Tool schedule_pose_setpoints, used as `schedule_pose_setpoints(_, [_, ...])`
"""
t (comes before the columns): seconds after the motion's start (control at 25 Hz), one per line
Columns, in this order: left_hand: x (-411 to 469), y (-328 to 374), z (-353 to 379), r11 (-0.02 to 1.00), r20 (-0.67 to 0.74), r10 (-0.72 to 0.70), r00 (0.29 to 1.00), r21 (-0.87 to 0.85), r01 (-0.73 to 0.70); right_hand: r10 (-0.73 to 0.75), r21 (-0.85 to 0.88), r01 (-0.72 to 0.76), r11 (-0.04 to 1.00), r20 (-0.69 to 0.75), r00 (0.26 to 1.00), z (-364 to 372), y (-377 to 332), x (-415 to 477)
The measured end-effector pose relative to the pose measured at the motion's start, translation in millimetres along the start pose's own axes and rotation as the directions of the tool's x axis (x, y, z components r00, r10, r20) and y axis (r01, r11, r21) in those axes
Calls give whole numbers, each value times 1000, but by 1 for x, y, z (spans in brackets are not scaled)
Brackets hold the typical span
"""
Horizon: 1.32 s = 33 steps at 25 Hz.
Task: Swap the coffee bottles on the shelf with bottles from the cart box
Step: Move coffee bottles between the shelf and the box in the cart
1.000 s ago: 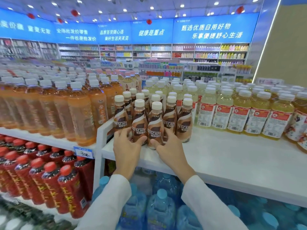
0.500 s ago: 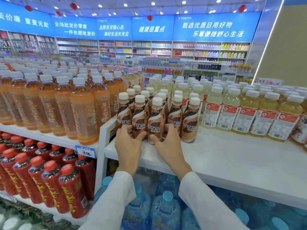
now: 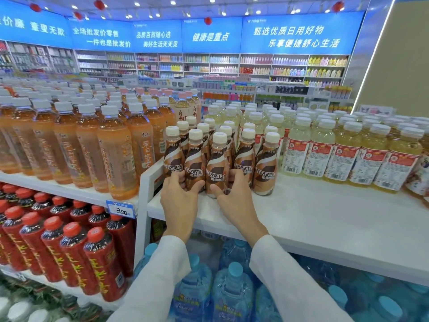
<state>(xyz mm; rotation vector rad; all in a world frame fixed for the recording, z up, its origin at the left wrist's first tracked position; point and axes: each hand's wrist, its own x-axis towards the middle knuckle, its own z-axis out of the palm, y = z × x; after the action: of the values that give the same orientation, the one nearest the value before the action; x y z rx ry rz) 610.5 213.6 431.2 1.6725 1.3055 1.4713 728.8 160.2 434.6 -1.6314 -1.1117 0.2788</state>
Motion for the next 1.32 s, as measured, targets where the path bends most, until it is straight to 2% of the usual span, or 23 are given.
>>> schedule_pose_setpoints(0.4, [1,0,1,1000,12,4,1000,-16,-4,1,-20,-1,1000,10,1000,-1,-2,0])
schedule_pose_setpoints(0.76, [3,-9,5,999,3,22,1000,49,-22,4,-25,-4,1000,12,1000,3,2,2])
schedule_pose_setpoints(0.96, [-7,-8,-5,996,69,35,997,85,-40,40,-7,-40,999,26,999,-12,-3,-11])
schedule_pose_setpoints(1.12, [-54,-10,-43,993,107,58,993,94,-68,-98,-110,107,988,84,992,-35,-9,-68])
schedule_pose_setpoints(1.24, [-108,-23,-83,983,56,54,997,173,-63,-229,-64,247,967,203,952,-44,-6,-122])
schedule_pose_setpoints(1.32, [-148,-40,-112,972,31,23,999,234,-30,-265,-12,279,960,282,922,-40,1,-155])
